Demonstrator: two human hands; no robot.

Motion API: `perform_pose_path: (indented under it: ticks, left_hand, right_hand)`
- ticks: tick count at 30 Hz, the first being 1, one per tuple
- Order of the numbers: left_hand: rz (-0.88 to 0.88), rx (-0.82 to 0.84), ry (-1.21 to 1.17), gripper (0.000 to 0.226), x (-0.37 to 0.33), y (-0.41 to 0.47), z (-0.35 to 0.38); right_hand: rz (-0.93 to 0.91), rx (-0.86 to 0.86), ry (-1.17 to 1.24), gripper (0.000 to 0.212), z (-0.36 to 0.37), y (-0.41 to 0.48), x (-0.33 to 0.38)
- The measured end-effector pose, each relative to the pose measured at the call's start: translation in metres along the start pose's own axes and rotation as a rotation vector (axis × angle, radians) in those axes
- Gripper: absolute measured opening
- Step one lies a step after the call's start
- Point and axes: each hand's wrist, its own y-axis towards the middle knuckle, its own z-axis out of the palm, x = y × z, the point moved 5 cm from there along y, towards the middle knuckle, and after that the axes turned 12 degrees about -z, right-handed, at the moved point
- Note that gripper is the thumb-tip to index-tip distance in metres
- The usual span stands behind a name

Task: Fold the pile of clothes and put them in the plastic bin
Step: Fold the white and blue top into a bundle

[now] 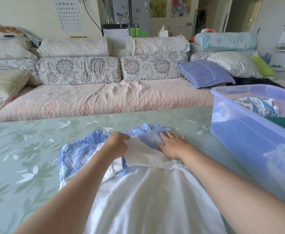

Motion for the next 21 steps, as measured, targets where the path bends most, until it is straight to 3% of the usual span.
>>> perform_pose_path:
  ticks: [2,3,5,7,10,14,18,21]
  left_hand:
    - [0.135,-0.158,0.331,0.061,-0.004,-0.001,0.001]
    - [0.205,-0.214,0.376,0.060,-0.010,0.000,0.001]
    - [0.294,-0.175,0.309,0.053,-0.024,-0.002,0.006]
    - [0.321,-0.037,0.339,0.045,-0.033,-0.001,0.026]
    - [0.234,0.116,0.465,0.063,-0.022,-0.006,0.058]
    - [0.254,0.099,0.445,0.070,-0.010,-0.009,0.063]
    - [0.162,-0.032,0.428,0.058,0.004,-0.007,0.037]
    - [-0.099,-0.126,0.532,0.051,0.029,-0.008,0.009]
  right_hand:
    - [0.072,0.027,-0.053,0.062,0.003,0.004,-0.007]
    - [0.107,0.027,-0.100,0.062,0.002,0.005,-0.008]
    - [0.134,-0.020,-0.172,0.062,-0.006,0.006,-0.005]
    - [0.020,-0.143,-0.142,0.059,-0.012,0.007,0.007]
    - [-0.153,-0.126,0.008,0.060,-0.004,0.004,0.024]
    - [-0.068,-0.008,-0.014,0.073,0.017,0.003,0.016]
    - [-0.020,-0.010,-0.051,0.077,0.014,0.000,0.017]
    - [-0.035,-0.031,-0.092,0.071,0.007,-0.005,0.028]
